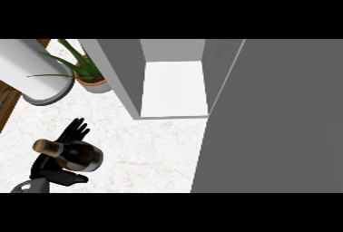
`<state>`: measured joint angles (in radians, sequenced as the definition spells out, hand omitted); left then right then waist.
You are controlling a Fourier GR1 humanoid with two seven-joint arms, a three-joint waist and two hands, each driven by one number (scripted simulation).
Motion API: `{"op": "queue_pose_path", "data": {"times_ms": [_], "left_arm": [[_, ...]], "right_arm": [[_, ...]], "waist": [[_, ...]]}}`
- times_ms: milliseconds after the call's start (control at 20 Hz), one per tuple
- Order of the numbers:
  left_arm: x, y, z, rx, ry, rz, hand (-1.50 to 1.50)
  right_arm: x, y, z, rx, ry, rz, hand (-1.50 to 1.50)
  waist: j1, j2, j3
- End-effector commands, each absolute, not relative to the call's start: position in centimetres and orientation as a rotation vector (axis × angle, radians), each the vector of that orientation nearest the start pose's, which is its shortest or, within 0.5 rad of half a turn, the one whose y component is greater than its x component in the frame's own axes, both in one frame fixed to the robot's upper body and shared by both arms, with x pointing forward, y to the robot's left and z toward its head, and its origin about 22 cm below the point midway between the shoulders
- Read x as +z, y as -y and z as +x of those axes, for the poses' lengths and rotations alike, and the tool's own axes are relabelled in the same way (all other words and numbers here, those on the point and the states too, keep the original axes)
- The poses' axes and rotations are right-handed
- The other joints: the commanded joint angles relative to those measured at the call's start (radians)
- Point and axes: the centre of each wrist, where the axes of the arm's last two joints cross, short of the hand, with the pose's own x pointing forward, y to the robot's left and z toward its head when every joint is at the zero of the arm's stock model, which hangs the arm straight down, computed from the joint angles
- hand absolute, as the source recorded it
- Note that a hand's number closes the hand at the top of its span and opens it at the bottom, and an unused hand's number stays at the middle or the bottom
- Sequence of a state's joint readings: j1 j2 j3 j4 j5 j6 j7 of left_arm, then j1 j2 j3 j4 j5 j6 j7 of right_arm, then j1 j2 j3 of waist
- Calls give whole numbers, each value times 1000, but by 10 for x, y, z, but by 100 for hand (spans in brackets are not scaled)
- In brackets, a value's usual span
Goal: Pick up the wine, place it into the cabinet and close the cabinet
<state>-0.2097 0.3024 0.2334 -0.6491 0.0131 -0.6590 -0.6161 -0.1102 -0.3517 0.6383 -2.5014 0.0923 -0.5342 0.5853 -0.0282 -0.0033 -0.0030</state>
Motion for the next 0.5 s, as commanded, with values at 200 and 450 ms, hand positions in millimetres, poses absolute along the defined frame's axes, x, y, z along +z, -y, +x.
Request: {"op": "queue_pose_path", "data": {"times_ms": [200, 450], "left_arm": [[-123, -363, 238, -29, 1574, -531, 150], [-127, -364, 227, -50, 1593, -523, 150]], "right_arm": [[211, 164, 94, 153, 1939, 259, -150], [215, 171, 89, 155, 1947, 249, -150]], "waist": [[-2, 0, -2], [3, -2, -1]]}}
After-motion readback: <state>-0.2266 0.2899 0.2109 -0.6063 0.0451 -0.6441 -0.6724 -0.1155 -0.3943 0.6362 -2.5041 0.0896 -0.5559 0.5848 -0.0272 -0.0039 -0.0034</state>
